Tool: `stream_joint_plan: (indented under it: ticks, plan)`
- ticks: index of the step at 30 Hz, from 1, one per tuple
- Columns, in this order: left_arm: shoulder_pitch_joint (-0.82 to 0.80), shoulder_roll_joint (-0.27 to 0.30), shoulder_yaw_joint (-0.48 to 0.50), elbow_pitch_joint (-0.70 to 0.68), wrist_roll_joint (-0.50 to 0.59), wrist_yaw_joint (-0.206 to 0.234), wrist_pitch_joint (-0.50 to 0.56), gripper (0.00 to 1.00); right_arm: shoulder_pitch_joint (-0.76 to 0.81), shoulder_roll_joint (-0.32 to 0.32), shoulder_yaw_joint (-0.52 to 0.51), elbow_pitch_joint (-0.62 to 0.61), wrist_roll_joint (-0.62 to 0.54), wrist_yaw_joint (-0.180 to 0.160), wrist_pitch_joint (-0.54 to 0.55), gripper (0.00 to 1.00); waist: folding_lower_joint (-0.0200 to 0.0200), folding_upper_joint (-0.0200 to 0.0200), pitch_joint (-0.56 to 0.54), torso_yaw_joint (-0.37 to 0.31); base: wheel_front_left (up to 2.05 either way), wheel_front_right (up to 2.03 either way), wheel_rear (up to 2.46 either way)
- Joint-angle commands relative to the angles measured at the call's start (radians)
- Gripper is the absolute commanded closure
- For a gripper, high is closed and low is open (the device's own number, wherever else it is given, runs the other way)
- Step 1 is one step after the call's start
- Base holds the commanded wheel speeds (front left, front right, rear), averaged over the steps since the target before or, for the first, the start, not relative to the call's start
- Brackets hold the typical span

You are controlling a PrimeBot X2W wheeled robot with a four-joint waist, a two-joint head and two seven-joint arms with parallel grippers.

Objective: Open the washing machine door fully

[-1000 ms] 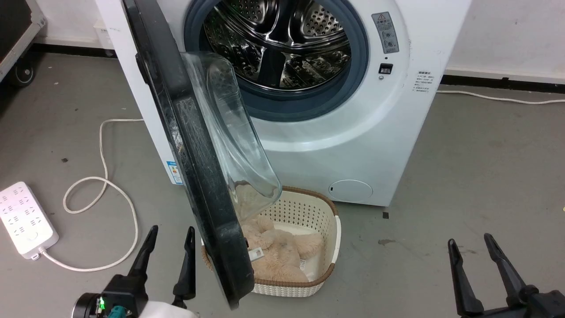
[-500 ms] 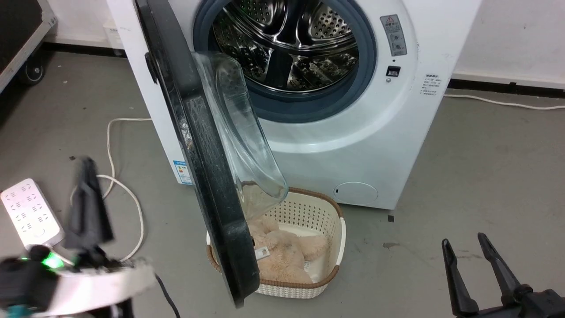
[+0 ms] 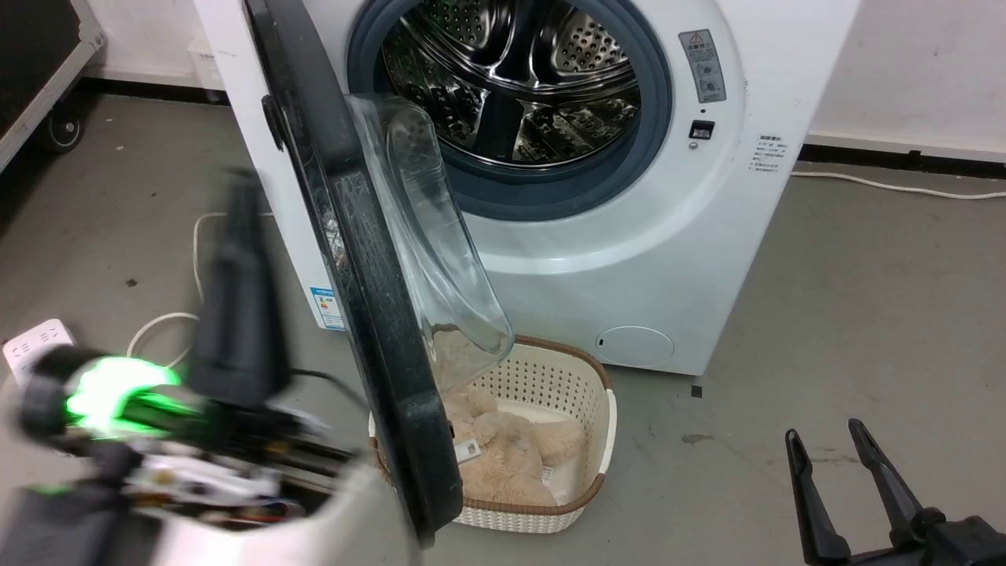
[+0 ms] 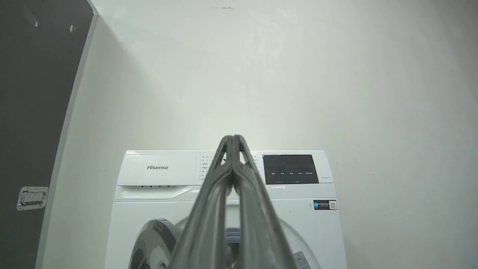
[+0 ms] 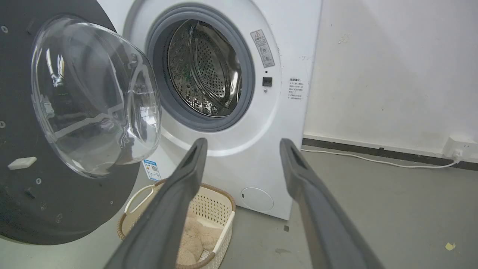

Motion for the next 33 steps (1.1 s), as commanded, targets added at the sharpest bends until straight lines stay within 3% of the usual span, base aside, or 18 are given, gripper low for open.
stream_joint_plan:
  ticks: [1,8,14,26,33]
  plan:
    - [0.023,-0.001,-0.046,0.012,-0.001,-0.007,0.018,1.0,-0.013,0.004,-0.001,0.005,0.007,0.0,-0.004,0.0,0.0,0.0,0.001,-0.002,0.0,0.0,0.0]
    - [0.142,-0.003,-0.236,0.155,0.0,-0.006,0.085,1.0,-0.009,0.004,-0.003,0.01,0.013,0.0,-0.005,0.0,0.0,0.0,0.005,-0.005,0.0,0.0,0.0]
    - [0.196,-0.004,-0.311,0.317,-0.024,0.023,0.116,1.0,-0.016,0.004,-0.007,0.013,0.012,0.0,-0.005,0.0,0.0,0.0,0.013,-0.004,0.0,0.0,0.0]
    - [0.186,0.003,-0.3,0.551,-0.069,0.091,0.169,1.0,-0.018,0.004,-0.001,0.022,0.015,0.0,-0.005,0.0,0.0,0.0,0.021,0.016,0.0,0.0,0.0]
    - [0.201,0.017,-0.283,0.57,-0.081,0.107,0.168,1.0,-0.001,0.004,-0.001,0.028,0.018,0.0,-0.005,0.0,0.0,0.0,0.006,0.109,0.0,0.0,0.0]
